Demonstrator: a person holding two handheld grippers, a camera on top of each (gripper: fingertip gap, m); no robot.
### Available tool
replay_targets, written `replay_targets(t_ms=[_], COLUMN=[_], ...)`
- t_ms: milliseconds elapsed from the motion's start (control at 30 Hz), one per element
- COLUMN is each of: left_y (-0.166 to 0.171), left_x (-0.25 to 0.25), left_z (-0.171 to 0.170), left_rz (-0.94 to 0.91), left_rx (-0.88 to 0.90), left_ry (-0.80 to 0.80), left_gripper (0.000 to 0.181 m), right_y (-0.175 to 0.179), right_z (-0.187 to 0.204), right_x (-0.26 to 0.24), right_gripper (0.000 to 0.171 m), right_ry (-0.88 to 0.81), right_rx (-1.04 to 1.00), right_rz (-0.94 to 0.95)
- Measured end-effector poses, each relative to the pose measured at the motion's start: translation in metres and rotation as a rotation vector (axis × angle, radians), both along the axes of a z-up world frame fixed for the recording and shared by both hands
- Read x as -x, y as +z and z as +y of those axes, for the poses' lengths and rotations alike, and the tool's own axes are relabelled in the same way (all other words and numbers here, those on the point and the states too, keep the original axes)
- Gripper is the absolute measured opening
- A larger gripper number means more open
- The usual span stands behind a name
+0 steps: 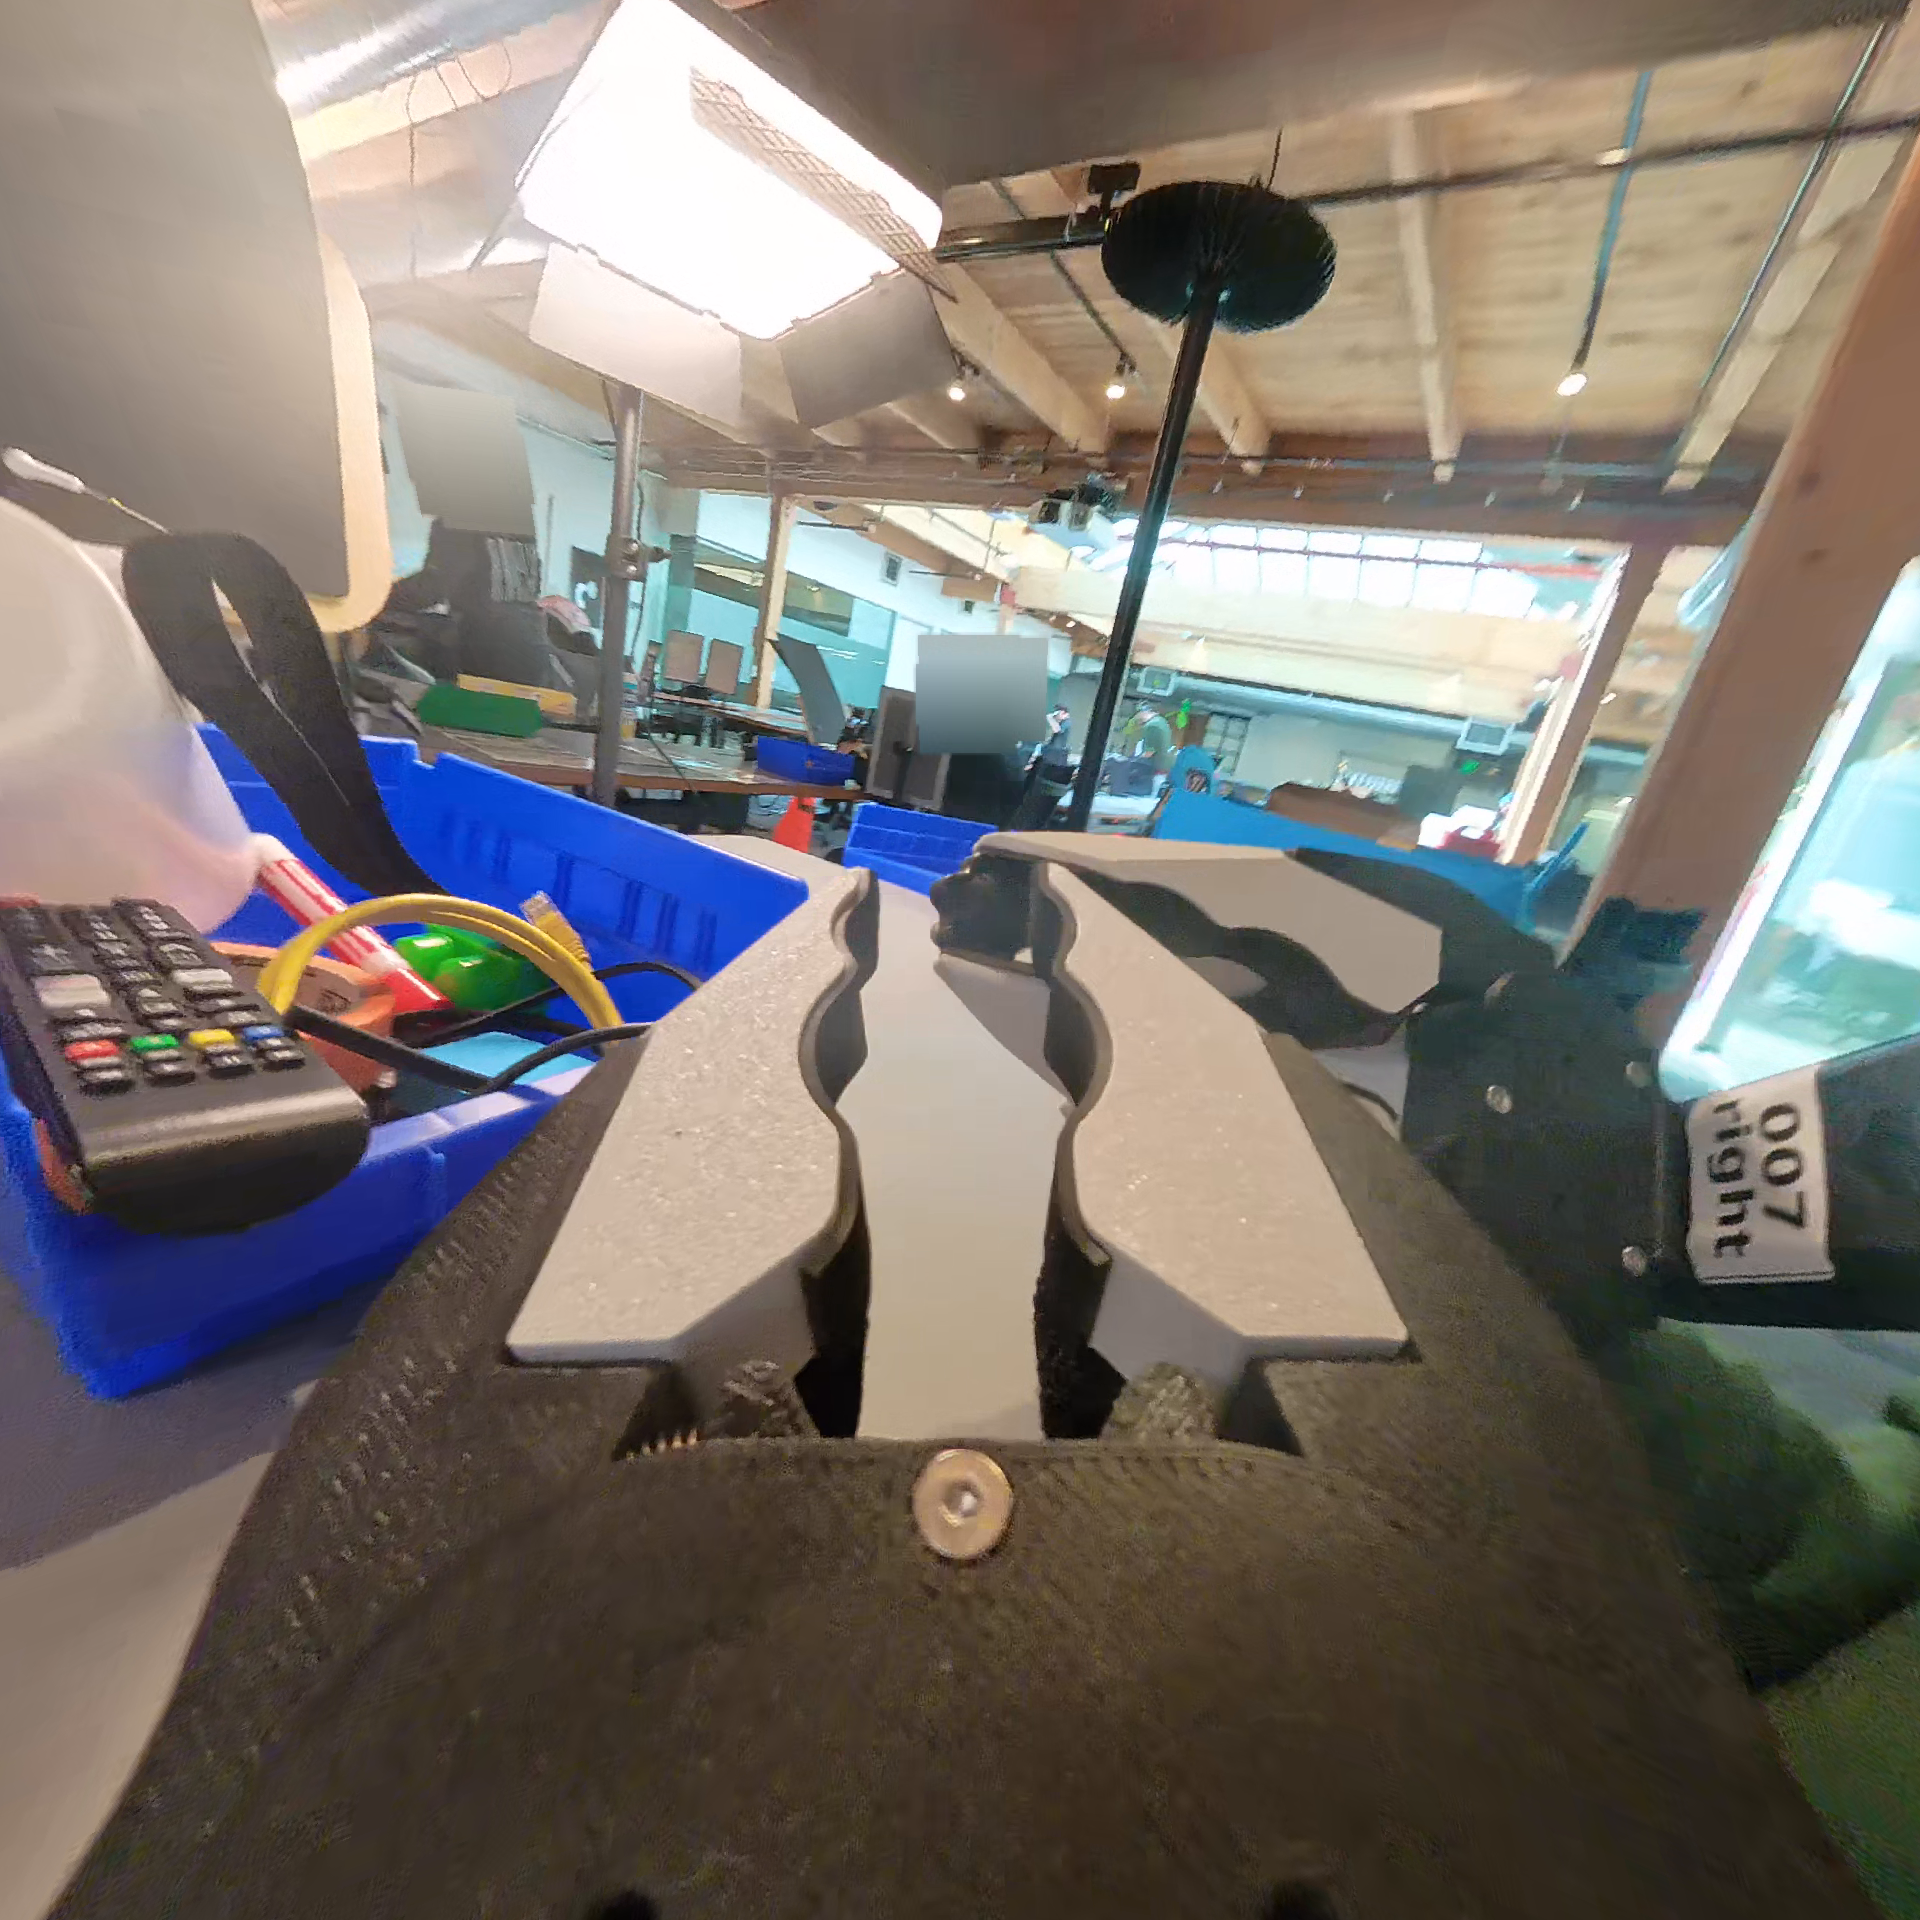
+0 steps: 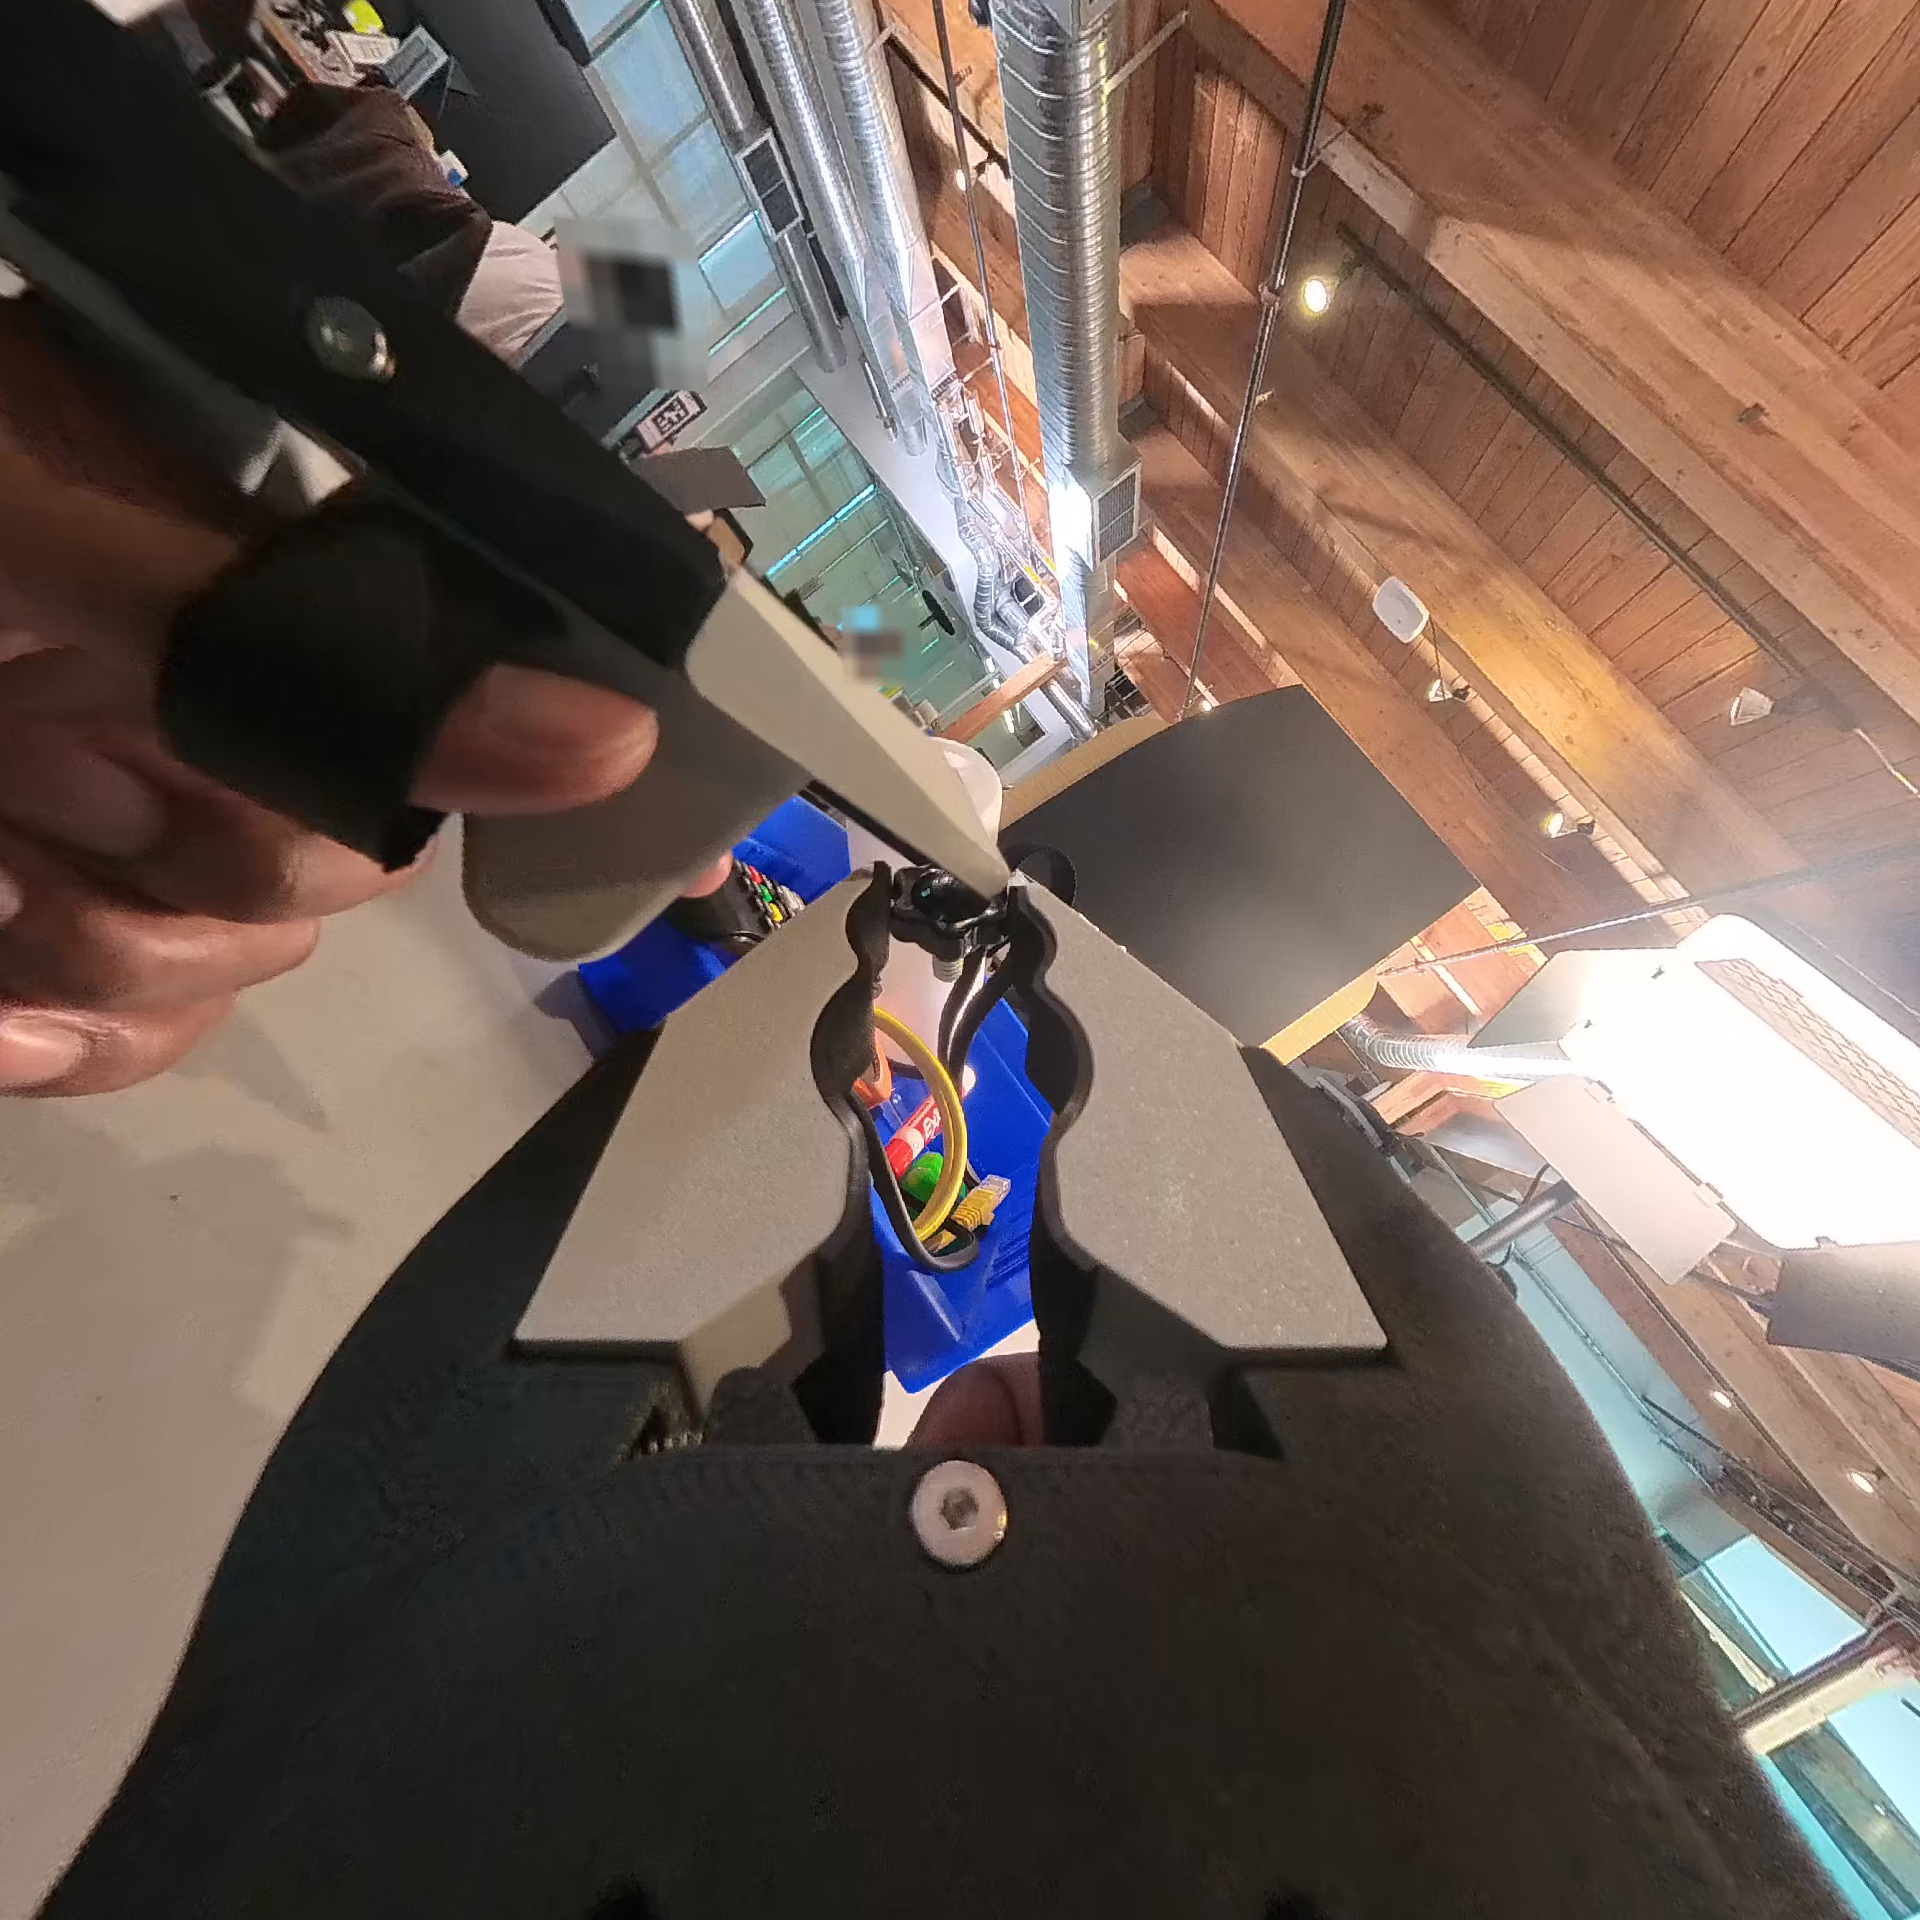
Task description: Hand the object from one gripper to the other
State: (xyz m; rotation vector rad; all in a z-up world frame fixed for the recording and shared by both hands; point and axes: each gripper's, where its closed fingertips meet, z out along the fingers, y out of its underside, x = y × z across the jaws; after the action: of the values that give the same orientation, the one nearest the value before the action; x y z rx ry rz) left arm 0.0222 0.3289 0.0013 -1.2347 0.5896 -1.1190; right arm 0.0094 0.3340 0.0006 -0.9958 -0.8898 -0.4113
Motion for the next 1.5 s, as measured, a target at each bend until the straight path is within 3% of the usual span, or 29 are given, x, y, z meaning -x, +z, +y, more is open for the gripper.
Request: replay_targets(t_ms=[333,967,1167,1300,1433,1500], left_y=[-0.004,-0.012,-0.013,-0.013,-0.014,-0.017], left_x=[-0.003,-0.004,0.004,0.007,0.002,-0.012], left_z=[0.0,0.007,0.017,0.02,0.015,0.001], left_rz=[0.138,0.172,0.161,0.16,0.196,0.242], left_rx=[-0.132,-0.088,-0.05,-0.042,-0.092,-0.143], left_ry=[0.133,0.149,0.201,0.223,0.221,0.147], left_gripper=[0.032,0.031,0.032,0.032,0.032,0.032], right_y=[-0.002,-0.011,-0.014,-0.039,-0.049,-0.052], right_z=[0.001,0.009,0.038,0.054,0.056,0.057], right_x=[0.0,-0.005,-0.058,-0.086,-0.085,-0.085], right_gripper=[0.023,0.023,0.023,0.024,0.024,0.024], right_ry=[-0.006,-0.046,-0.182,-0.219,-0.228,-0.239], right_rx=[0.003,0.051,0.27,0.513,0.571,0.576], right_rz=[-0.013,-0.021,0.257,0.449,0.452,0.428])
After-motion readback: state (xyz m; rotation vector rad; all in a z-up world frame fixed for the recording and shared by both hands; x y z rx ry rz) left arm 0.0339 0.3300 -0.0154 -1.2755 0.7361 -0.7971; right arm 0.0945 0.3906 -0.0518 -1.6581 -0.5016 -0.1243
